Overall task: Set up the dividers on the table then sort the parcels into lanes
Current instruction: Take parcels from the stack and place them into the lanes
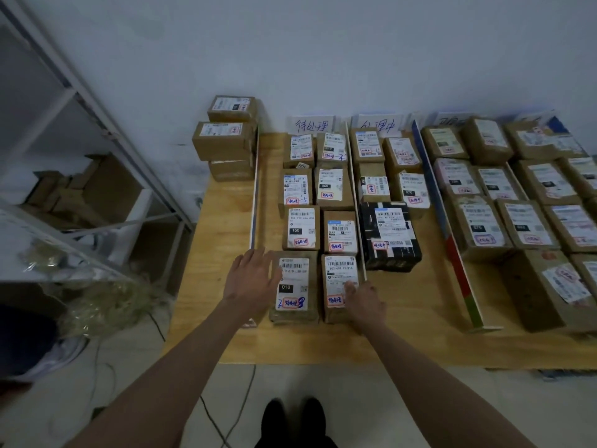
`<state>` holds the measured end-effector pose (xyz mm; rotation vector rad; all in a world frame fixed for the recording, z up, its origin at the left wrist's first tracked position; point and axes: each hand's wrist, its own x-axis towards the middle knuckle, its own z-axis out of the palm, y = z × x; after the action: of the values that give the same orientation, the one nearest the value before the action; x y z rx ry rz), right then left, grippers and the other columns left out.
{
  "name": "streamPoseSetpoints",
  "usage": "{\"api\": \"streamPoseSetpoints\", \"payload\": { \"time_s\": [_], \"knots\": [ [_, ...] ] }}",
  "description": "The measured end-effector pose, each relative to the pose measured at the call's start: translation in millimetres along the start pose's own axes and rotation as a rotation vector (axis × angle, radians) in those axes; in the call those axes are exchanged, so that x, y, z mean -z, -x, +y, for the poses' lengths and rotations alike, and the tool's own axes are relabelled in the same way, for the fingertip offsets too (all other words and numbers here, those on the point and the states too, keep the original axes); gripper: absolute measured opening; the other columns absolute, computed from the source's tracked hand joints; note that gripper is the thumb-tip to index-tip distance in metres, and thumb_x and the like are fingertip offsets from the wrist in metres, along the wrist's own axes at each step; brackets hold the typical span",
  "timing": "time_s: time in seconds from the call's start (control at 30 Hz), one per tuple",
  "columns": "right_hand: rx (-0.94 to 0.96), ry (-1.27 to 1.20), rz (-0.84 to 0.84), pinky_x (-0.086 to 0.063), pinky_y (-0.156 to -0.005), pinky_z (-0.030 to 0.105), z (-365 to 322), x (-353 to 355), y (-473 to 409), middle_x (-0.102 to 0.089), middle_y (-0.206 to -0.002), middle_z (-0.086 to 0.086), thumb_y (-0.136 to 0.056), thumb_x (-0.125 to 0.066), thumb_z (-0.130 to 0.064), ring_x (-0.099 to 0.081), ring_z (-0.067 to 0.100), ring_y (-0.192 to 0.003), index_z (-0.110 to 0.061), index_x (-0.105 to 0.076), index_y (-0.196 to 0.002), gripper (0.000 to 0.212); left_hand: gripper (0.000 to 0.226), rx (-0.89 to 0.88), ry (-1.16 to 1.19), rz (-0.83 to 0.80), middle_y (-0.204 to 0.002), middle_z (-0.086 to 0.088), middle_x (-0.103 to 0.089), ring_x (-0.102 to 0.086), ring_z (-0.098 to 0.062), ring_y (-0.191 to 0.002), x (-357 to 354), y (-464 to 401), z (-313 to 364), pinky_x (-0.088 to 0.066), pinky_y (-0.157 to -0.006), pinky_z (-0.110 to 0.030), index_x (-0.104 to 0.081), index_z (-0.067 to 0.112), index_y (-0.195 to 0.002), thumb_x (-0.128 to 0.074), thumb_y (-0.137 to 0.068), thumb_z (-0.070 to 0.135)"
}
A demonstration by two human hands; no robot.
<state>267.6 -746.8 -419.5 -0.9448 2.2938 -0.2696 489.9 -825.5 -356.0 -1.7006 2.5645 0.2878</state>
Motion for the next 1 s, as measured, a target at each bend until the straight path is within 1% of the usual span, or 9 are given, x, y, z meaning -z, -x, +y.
{"api": "streamPoseSetpoints", "payload": {
  "time_s": [0.1, 0.2, 0.3, 0.43, 0.57, 0.67, 0.77, 0.93, 1.0],
  "knots": [
    [-0.010, 0.005, -0.039, -0.031, -0.107, 0.045, -0.9, -0.4, -1.2, -0.051, -0.131, 0.016, -0.104, -0.034, -0.039, -0.050, 0.032, -0.122, -0.003, -0.041, -0.134, 0.047, 0.057, 0.011, -0.023, -0.006, -0.156, -0.004, -0.034, -0.026, -0.021, -0.145, 6.8, -6.2, -3.6, -0.019, -0.120, -0.041, -0.036, 0.017, -0.150, -0.022, -0.103, 0.046],
    [-0.006, 0.017, 0.051, -0.035, -0.106, 0.045, -10.9, 10.9, -5.0, -0.047, -0.135, 0.017, -0.101, -0.042, -0.037, -0.046, 0.033, -0.126, -0.004, -0.039, -0.136, 0.048, 0.058, 0.020, -0.037, 0.011, -0.157, -0.003, -0.034, -0.025, -0.021, -0.146, 14.6, -15.0, -7.4, -0.018, -0.120, -0.041, -0.036, 0.019, -0.150, -0.022, -0.102, 0.048],
    [0.155, 0.030, 0.214, -0.041, -0.100, 0.045, -31.1, 36.6, -8.0, -0.047, -0.133, 0.015, -0.099, -0.046, -0.035, -0.048, 0.031, -0.120, -0.007, -0.040, -0.134, 0.044, 0.057, 0.033, -0.053, 0.028, -0.157, -0.004, -0.032, -0.025, -0.022, -0.146, 27.5, -23.3, -12.7, -0.018, -0.120, -0.041, -0.035, 0.018, -0.150, -0.024, -0.103, 0.047],
    [0.359, 0.136, 0.351, -0.039, -0.103, 0.045, -77.1, 69.6, -14.2, -0.049, -0.133, 0.011, -0.100, -0.043, -0.036, -0.048, 0.028, -0.123, -0.011, -0.043, -0.134, 0.042, 0.058, 0.083, -0.046, 0.065, -0.158, -0.005, -0.032, -0.025, -0.022, -0.146, 49.1, -36.2, -30.5, -0.017, -0.120, -0.042, -0.035, 0.018, -0.150, -0.023, -0.103, 0.048],
    [0.500, 0.189, 0.357, -0.035, -0.108, 0.044, -131.7, 82.1, -21.1, -0.050, -0.135, 0.010, -0.101, -0.039, -0.037, -0.047, 0.027, -0.125, -0.012, -0.045, -0.134, 0.042, 0.059, 0.123, -0.052, 0.095, -0.158, -0.005, -0.031, -0.025, -0.023, -0.147, 70.9, -52.4, -60.7, -0.018, -0.120, -0.043, -0.034, 0.019, -0.151, -0.023, -0.103, 0.050],
    [0.590, 0.220, 0.351, -0.026, -0.117, 0.045, -171.8, 81.4, -25.8, -0.042, -0.148, 0.009, -0.102, -0.036, -0.040, -0.038, 0.027, -0.137, -0.011, -0.037, -0.144, 0.051, 0.059, 0.156, -0.056, 0.111, -0.159, -0.005, -0.029, -0.023, -0.024, -0.147, 87.3, -68.2, -85.9, -0.017, -0.121, -0.043, -0.032, 0.018, -0.152, -0.025, -0.103, 0.050],
    [0.658, 0.219, 0.348, -0.019, -0.120, 0.045, -212.1, 73.4, -35.0, -0.034, -0.155, 0.007, -0.102, -0.035, -0.039, -0.030, 0.025, -0.143, -0.012, -0.032, -0.148, 0.053, 0.059, 0.192, -0.042, 0.157, -0.157, -0.005, -0.033, -0.026, -0.024, -0.146, 99.2, -87.7, -113.2, -0.019, -0.120, -0.044, -0.035, 0.017, -0.150, -0.027, -0.102, 0.050],
    [0.700, 0.257, 0.368, -0.018, -0.120, 0.043, -276.3, 56.8, -52.3, -0.037, -0.151, 0.007, -0.101, -0.037, -0.034, -0.031, 0.025, -0.142, -0.013, -0.033, -0.147, 0.050, 0.059, 0.186, -0.015, 0.183, -0.157, -0.005, -0.032, -0.026, -0.023, -0.146, 115.6, -125.4, -160.1, -0.018, -0.120, -0.043, -0.033, 0.017, -0.151, -0.026, -0.102, 0.049],
    [0.702, 0.257, 0.373, -0.022, -0.119, 0.045, -299.9, 49.3, -60.6, -0.040, -0.149, 0.007, -0.100, -0.037, -0.033, -0.035, 0.025, -0.139, -0.014, -0.035, -0.144, 0.048, 0.059, 0.174, 0.001, 0.194, -0.157, -0.005, -0.033, -0.026, -0.022, -0.145, 121.1, -142.5, -179.0, -0.018, -0.120, -0.042, -0.033, 0.017, -0.151, -0.026, -0.102, 0.049]
  ]
}}
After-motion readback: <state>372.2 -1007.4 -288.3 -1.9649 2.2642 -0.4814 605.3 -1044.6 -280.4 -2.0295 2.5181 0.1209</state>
